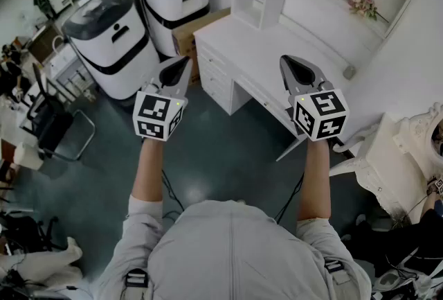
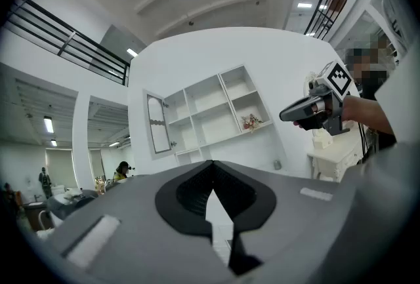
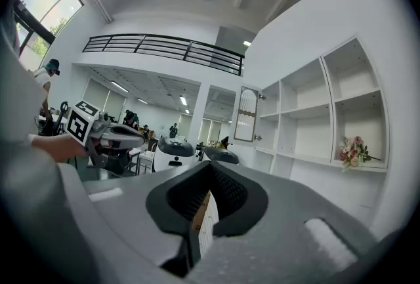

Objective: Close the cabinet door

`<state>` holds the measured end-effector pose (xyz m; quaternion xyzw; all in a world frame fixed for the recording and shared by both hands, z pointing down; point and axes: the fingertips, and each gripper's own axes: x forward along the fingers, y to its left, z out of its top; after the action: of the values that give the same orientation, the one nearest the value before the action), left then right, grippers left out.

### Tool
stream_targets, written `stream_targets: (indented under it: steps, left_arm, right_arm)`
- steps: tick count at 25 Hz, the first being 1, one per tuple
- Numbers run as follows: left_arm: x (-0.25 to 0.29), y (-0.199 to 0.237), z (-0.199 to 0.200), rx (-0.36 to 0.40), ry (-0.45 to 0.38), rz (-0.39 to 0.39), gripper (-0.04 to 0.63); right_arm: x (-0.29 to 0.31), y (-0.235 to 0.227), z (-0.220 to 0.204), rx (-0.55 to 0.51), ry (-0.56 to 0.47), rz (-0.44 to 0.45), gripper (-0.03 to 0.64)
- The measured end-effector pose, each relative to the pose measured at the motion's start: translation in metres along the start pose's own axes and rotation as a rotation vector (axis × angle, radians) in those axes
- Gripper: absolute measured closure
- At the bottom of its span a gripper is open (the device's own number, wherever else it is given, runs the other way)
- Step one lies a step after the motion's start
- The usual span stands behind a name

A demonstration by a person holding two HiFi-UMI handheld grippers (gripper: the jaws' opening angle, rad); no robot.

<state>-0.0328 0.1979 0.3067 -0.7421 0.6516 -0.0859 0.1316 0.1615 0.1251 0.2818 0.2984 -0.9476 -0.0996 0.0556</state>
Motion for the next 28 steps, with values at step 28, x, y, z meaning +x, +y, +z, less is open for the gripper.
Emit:
stream_targets:
  steps: [28]
  left_arm:
    - [0.089, 0.004, -0.033, -0.009, 0.056, 0.04, 0.578]
  right_arm:
    - [0.061, -0.078, -0.042, 0.069, -0.013, 0.059, 0.615]
